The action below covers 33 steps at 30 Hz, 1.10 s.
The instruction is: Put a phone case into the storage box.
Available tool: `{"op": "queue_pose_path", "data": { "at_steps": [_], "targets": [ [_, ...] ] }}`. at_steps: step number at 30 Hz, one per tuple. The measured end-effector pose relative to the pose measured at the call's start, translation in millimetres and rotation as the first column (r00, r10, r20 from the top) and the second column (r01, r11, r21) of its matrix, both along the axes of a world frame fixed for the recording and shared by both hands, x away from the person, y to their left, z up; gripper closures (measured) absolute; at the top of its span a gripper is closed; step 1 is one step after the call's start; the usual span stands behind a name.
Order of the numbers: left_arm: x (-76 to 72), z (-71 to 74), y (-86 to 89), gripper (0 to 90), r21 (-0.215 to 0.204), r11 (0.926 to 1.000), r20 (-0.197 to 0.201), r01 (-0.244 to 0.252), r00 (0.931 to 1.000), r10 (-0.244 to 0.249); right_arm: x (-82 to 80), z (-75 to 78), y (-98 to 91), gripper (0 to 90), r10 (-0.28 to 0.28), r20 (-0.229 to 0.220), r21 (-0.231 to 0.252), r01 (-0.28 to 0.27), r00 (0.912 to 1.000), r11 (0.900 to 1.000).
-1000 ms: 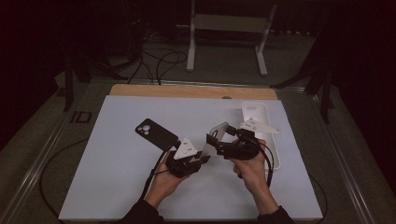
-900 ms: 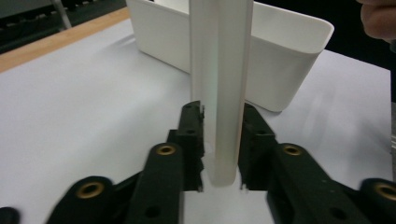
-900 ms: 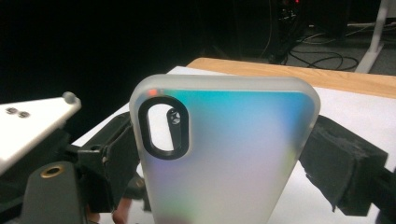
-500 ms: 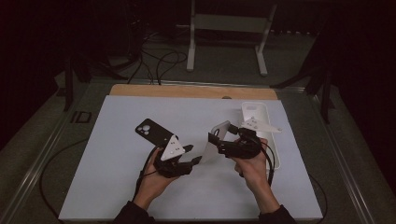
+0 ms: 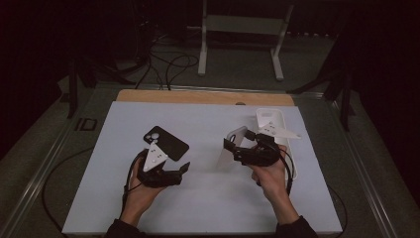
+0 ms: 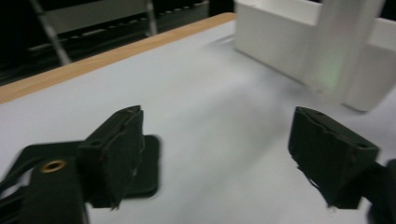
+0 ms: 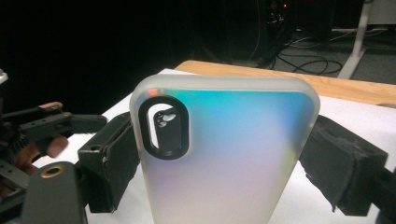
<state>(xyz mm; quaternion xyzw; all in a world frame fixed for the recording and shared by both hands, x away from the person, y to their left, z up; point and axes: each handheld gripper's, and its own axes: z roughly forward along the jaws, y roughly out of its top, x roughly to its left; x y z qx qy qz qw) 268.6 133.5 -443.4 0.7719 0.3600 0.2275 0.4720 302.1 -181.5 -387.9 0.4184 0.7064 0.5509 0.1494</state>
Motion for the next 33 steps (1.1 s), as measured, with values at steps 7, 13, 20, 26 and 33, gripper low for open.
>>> {"op": "queue_pose_path", "data": {
  "at_steps": [7,13,20,26,33],
  "targets": [
    [-6.1,-6.8,26.4,4.2,-0.002,0.9984,0.004,-0.056,0.9984,0.056,2.2,3.5,-2.7,17.1,-0.008,0.007,-0.008,0.008,0.9999,0.9999],
    [-12.3,-16.7,49.8,0.2,-0.017,0.9960,-0.004,-0.088,0.9961,0.088,5.1,6.4,-9.0,17.1,-0.025,0.015,-0.017,0.026,0.9996,0.9995],
    [-18.1,-24.8,71.4,0.0,-0.020,0.9911,-0.003,-0.131,0.9913,0.131,8.2,9.2,-16.0,17.1,-0.044,0.023,-0.021,0.044,0.9988,0.9988],
    [-26.6,-33.8,84.7,0.0,-0.013,0.9908,0.006,-0.134,0.9909,0.134,12.5,12.0,-21.7,17.1,-0.062,0.029,-0.030,0.063,0.9977,0.9976],
    [-34.4,-40.1,94.4,0.0,-0.021,0.9891,0.016,-0.146,0.9891,0.146,18.5,17.9,-28.0,17.0,-0.079,0.042,-0.031,0.081,0.9960,0.9963]
  ]
}}
